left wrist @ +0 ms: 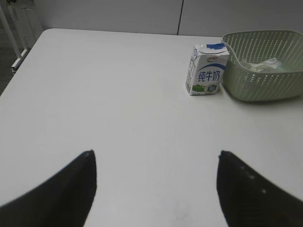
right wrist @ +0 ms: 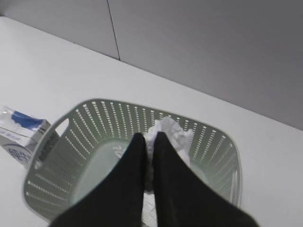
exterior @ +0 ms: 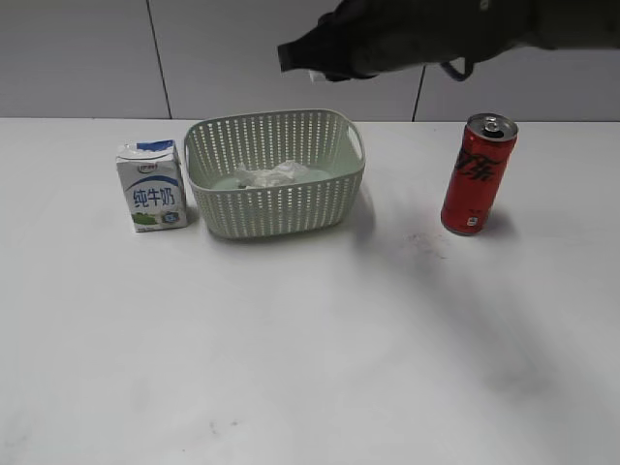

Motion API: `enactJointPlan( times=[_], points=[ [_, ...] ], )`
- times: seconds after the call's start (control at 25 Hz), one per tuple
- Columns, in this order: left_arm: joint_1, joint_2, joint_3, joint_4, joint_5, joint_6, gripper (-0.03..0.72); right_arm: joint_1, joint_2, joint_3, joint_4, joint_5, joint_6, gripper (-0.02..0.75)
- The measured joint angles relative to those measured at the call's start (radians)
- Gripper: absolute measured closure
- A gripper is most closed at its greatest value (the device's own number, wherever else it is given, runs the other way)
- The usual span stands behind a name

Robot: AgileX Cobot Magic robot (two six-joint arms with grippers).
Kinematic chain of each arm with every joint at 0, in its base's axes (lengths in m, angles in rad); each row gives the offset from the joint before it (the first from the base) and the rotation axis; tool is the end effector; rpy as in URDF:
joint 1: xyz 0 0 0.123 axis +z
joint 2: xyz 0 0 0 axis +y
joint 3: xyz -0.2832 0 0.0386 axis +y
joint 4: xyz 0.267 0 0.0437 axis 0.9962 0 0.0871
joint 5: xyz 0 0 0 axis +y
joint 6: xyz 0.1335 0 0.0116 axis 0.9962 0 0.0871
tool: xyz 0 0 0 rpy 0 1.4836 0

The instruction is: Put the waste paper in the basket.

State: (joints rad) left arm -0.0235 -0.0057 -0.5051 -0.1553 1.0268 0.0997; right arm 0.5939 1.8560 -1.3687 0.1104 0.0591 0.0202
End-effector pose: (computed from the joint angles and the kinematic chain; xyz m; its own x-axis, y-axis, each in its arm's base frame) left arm 0.0488 -0.0189 0.2740 -0.4080 0.0283 -0.9125 0.1516 0.9877 -0.0372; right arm 0.4083 0.2767 0.2381 -0.4374 -0.1384 -0.8886 -0.5119 0.8507 0.1194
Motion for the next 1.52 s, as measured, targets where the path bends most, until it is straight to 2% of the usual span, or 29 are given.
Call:
enactJointPlan(
  times=[0.12,0.24,0.32,0.36,0.4,0.56,0.64,0.8,1.0,1.16,1.32,1.52],
  points=[
    [0.0,0.0,0.0,0.0,0.0,0.0,0.101,0.0,0.104,-0.077,0.0,0.051,-0.026,0.666],
    [0.0,0.0,0.0,0.0,0.0,0.0,0.101,0.0,0.185,-0.154,0.013,0.136,-0.033,0.426],
    [0.0,0.0,0.0,0.0,0.0,0.001,0.101,0.0,0.223,-0.203,0.041,0.197,-0.034,0.223],
    [0.0,0.0,0.0,0.0,0.0,0.001,0.101,0.0,0.236,-0.225,0.047,0.236,-0.035,0.154],
    [0.0,0.0,0.0,0.0,0.0,0.001,0.101,0.0,0.242,-0.246,0.05,0.269,-0.041,0.125],
    [0.0,0.0,0.0,0.0,0.0,0.0,0.101,-0.004,0.246,-0.335,0.038,0.442,-0.057,0.122],
    [0.0,0.0,0.0,0.0,0.0,0.0,0.101,-0.015,0.247,-0.404,0.033,0.576,-0.082,0.135],
    [0.0,0.0,0.0,0.0,0.0,0.0,0.101,-0.093,0.262,-0.577,0.061,0.875,-0.117,0.143],
    [0.0,0.0,0.0,0.0,0.0,0.0,0.101,-0.227,0.265,-0.683,0.038,1.091,-0.122,0.143],
    [0.0,0.0,0.0,0.0,0.0,0.0,0.101,-0.303,0.261,-0.685,-0.05,1.128,-0.123,0.143],
    [0.0,0.0,0.0,0.0,0.0,0.0,0.101,-0.386,0.216,-0.662,-0.075,1.131,-0.124,0.145],
    [0.0,0.0,0.0,0.0,0.0,0.001,0.101,-0.487,0.097,-0.519,-0.083,1.131,-0.125,0.145]
  ],
)
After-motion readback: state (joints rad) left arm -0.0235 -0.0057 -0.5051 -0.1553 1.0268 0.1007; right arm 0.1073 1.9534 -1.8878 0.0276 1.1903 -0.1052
